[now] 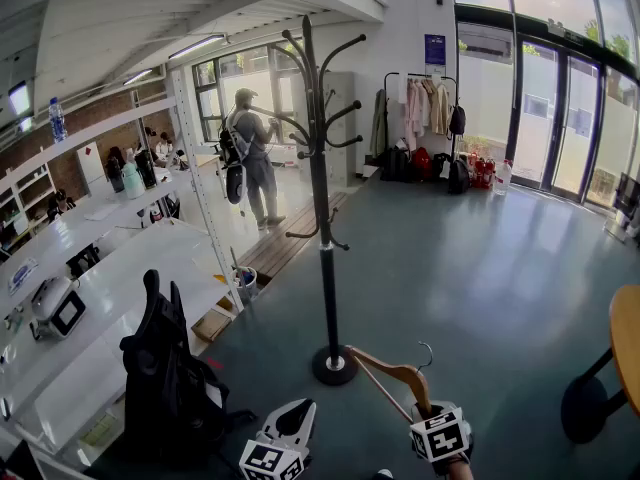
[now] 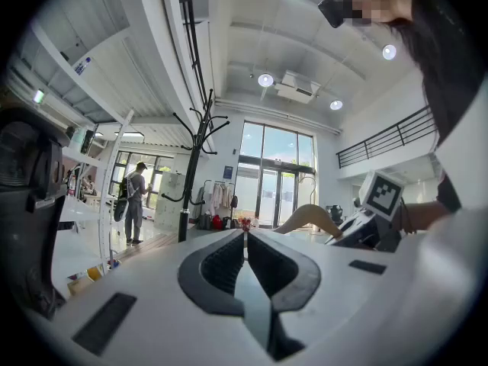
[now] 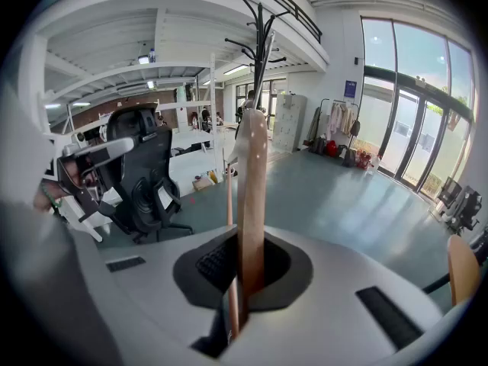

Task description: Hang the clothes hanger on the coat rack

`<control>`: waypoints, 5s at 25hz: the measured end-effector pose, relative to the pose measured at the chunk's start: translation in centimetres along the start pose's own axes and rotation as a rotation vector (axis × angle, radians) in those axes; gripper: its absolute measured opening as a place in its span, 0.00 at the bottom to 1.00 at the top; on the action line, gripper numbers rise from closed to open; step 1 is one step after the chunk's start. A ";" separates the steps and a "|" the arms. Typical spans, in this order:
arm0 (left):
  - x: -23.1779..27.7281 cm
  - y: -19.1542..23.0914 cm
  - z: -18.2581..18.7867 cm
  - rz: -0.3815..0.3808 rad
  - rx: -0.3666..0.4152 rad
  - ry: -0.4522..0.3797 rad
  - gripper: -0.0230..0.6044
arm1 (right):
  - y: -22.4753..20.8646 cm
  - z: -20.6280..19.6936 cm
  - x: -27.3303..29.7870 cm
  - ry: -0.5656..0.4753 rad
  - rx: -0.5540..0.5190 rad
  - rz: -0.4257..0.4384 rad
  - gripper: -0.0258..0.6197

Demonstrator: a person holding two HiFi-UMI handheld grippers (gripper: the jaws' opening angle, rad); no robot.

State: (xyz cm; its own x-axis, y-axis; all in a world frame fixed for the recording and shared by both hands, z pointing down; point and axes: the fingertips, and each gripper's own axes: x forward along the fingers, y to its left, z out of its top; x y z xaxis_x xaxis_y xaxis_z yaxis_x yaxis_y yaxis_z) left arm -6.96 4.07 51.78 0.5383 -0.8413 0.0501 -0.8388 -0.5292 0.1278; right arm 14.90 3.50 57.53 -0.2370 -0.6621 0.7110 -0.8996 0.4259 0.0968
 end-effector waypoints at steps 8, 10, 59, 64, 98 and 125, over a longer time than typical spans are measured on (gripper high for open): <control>5.0 1.6 -0.3 -0.022 -0.002 0.033 0.04 | -6.2 4.4 3.1 -0.031 0.038 -0.067 0.05; 6.9 2.0 0.0 -0.024 0.003 0.034 0.04 | -8.2 5.8 4.1 -0.038 0.040 -0.076 0.05; 34.5 23.0 7.0 -0.180 0.032 0.012 0.04 | -18.6 50.6 25.9 -0.250 -0.150 -0.173 0.05; 34.5 24.5 6.9 -0.198 0.025 0.015 0.04 | -17.4 54.9 27.6 -0.255 -0.165 -0.178 0.05; 34.6 26.4 6.0 -0.183 -0.021 0.022 0.04 | -15.2 58.8 29.8 -0.473 -0.049 -0.089 0.29; 33.0 10.9 1.5 -0.203 -0.072 0.084 0.04 | -14.6 31.3 19.9 -0.378 0.145 0.196 0.27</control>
State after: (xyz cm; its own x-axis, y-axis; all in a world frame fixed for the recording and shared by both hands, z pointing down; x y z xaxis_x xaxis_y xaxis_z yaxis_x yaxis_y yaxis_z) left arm 1.55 -29.64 53.37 0.7029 -0.7045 0.0982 -0.7063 -0.6748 0.2140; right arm 11.80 -35.23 48.46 -0.5011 -0.7681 0.3988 -0.8602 0.4926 -0.1321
